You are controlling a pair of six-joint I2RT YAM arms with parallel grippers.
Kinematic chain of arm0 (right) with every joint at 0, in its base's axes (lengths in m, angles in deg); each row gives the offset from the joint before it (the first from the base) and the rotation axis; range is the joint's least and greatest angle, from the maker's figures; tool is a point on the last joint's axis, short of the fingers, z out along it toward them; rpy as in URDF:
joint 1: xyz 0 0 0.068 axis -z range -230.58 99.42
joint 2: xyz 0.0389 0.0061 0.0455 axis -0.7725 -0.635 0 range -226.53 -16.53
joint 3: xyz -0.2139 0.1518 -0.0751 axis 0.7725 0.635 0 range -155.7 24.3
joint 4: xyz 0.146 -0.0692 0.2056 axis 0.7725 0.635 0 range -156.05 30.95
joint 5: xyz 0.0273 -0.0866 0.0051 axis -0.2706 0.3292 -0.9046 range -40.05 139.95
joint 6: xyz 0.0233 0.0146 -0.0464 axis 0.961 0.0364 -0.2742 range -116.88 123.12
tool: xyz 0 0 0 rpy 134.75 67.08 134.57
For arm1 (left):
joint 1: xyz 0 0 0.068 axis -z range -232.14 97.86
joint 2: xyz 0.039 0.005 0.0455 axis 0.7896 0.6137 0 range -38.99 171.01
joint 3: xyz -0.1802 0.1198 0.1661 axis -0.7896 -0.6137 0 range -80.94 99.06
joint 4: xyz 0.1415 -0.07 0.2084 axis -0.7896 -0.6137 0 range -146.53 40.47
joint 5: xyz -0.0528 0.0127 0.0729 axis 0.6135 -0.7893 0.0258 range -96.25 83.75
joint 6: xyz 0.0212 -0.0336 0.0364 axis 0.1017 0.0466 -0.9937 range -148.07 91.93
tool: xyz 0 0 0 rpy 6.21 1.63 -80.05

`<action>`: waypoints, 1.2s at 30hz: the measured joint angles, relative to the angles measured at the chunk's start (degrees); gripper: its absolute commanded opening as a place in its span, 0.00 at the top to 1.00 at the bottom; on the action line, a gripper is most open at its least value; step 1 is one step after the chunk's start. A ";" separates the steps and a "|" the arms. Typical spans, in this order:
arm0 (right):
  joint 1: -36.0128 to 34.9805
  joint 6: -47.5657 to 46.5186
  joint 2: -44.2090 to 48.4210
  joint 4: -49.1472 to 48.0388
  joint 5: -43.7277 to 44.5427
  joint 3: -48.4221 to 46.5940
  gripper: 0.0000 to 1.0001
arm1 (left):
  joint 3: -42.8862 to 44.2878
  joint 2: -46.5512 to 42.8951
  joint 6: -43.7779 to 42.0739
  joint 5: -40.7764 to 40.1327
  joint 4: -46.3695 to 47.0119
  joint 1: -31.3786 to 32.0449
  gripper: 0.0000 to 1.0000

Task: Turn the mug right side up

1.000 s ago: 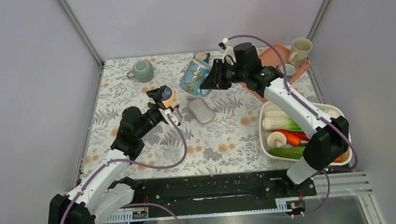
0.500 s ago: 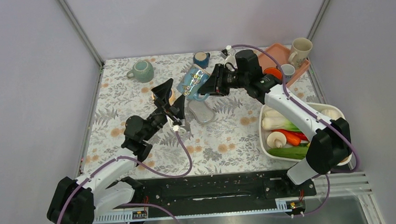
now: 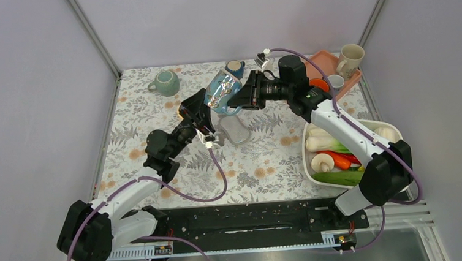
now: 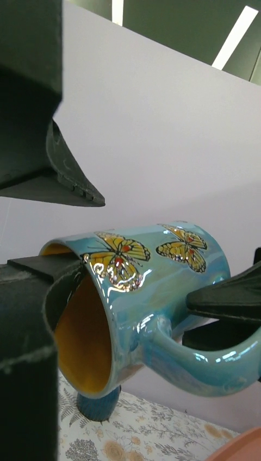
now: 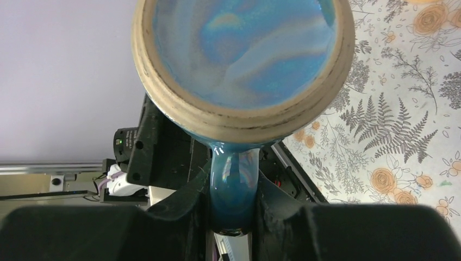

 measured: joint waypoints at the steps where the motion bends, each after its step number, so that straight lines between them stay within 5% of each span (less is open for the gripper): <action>1: -0.11 0.35 -0.20 -0.28 -0.59 0.00 1.00 | 0.00 0.02 -0.35 0.22 -0.17 0.00 0.74; 4: -0.15 1.33 -0.74 -1.86 -1.55 0.00 1.00 | -0.04 0.11 -1.07 0.79 -0.72 -0.02 0.99; 8: 0.00 5.01 -2.03 -2.99 -3.48 0.00 1.00 | -0.17 -0.02 -3.08 1.18 -0.35 -0.48 1.00; 13: 0.00 4.33 -3.39 -2.38 -3.63 0.00 0.29 | -1.01 -1.33 -2.89 0.35 -3.50 -0.63 1.00; 18: -0.63 -4.39 -4.07 5.57 3.15 -1.49 0.03 | 1.42 -2.58 6.58 -3.52 -19.45 0.17 1.00; 29: -0.55 -21.07 -4.07 22.23 18.34 -9.66 0.01 | 13.29 2.67 34.56 -15.89 -59.52 0.15 1.00; 36: -3.34 -25.75 -3.39 26.80 32.33 -11.37 0.02 | 27.41 10.67 65.51 -22.51 -83.23 -2.38 1.00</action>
